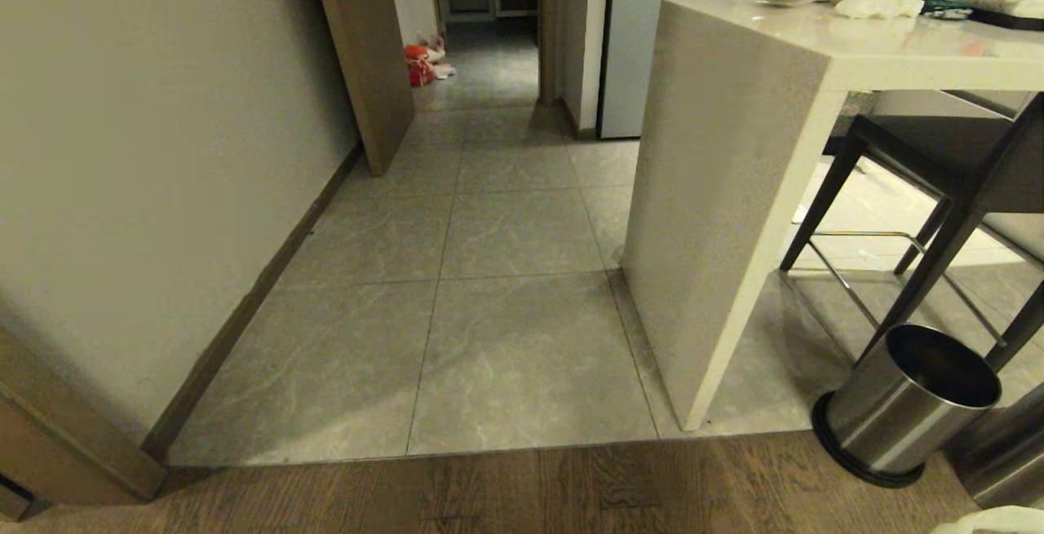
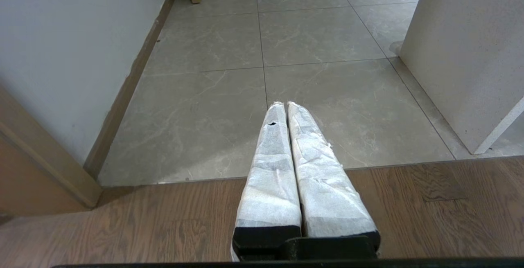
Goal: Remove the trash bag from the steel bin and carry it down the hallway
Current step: Put the trash bag at the door
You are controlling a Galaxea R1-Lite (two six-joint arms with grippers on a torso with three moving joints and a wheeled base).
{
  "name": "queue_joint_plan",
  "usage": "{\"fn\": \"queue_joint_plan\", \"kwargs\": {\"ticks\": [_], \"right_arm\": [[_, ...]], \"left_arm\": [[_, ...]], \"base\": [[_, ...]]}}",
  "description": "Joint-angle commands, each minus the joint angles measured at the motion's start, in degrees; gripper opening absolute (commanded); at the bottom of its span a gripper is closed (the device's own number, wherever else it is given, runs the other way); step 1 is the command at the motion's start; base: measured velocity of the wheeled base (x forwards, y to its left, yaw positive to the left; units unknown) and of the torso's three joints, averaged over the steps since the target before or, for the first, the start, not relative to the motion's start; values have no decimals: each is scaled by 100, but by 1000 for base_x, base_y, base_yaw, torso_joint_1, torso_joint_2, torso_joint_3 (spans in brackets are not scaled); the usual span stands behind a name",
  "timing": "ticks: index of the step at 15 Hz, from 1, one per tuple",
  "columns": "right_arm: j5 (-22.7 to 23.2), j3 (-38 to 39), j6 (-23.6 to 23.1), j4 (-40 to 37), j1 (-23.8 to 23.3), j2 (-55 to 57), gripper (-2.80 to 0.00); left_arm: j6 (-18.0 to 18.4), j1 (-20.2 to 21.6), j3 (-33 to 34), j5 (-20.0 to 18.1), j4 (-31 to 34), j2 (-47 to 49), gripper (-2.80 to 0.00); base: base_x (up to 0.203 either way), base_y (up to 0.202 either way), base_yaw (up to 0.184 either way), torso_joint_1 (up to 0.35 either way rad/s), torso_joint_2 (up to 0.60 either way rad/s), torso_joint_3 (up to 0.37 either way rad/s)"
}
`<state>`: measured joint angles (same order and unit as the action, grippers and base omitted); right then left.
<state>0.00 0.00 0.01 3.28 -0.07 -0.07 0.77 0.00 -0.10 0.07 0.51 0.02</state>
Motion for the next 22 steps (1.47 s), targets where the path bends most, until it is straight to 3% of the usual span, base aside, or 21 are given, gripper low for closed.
{"fn": "queue_joint_plan", "kwargs": {"ticks": [1, 22], "right_arm": [[0, 141, -1, 6, -1, -1, -280], [9, 141, -48, -3, -10, -1, -280]], "left_arm": [[2, 0, 1, 1, 2, 6, -280], [-33, 0, 2, 9, -7, -2, -280]], "base": [[0, 0, 0, 2, -76, -76], [0, 0, 0, 0, -4, -4]]}}
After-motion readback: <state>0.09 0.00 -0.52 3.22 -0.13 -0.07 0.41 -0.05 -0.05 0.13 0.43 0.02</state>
